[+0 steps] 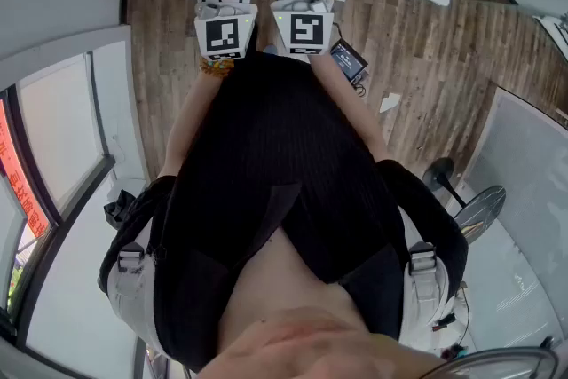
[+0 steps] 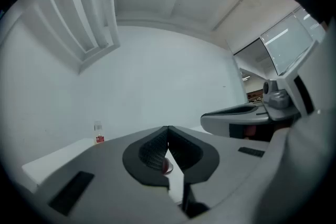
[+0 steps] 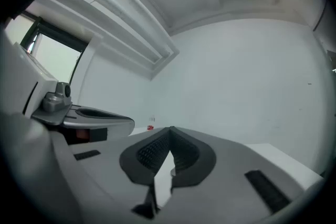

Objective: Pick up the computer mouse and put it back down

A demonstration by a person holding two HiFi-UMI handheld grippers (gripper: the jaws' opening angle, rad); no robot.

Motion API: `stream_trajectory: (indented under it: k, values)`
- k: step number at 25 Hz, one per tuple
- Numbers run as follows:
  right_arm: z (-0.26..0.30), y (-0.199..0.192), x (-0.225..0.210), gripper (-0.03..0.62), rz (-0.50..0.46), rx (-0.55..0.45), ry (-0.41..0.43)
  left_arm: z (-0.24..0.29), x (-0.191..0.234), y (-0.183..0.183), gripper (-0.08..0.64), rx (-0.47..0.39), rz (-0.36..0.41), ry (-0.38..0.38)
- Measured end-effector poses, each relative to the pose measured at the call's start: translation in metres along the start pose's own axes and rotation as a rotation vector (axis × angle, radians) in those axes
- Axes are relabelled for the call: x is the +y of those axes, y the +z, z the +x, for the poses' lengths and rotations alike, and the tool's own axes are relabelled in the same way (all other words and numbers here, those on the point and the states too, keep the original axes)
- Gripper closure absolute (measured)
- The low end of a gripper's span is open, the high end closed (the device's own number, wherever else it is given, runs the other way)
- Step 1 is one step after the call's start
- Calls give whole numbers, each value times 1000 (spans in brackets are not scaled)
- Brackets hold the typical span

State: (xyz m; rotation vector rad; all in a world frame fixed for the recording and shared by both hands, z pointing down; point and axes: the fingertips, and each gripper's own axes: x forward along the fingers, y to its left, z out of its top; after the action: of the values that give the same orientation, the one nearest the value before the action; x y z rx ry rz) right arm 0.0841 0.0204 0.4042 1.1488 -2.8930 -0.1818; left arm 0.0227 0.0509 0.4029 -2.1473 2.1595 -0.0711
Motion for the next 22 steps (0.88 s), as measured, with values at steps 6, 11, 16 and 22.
stream_trajectory:
  k: [6,11,16,22]
  values:
    - [7,1,-12,563,3,14,-47,6,7,2,546,6,-1,-2]
    - [18,-5,-16,563,15,39,-52,18,12,1,546,9,-5,-15]
    - [38,-7,-21,563,25,55,-68,34,25,2,546,5,-12,-30]
    - [54,-7,-21,563,11,71,-88,49,35,2,546,-3,-26,-56]
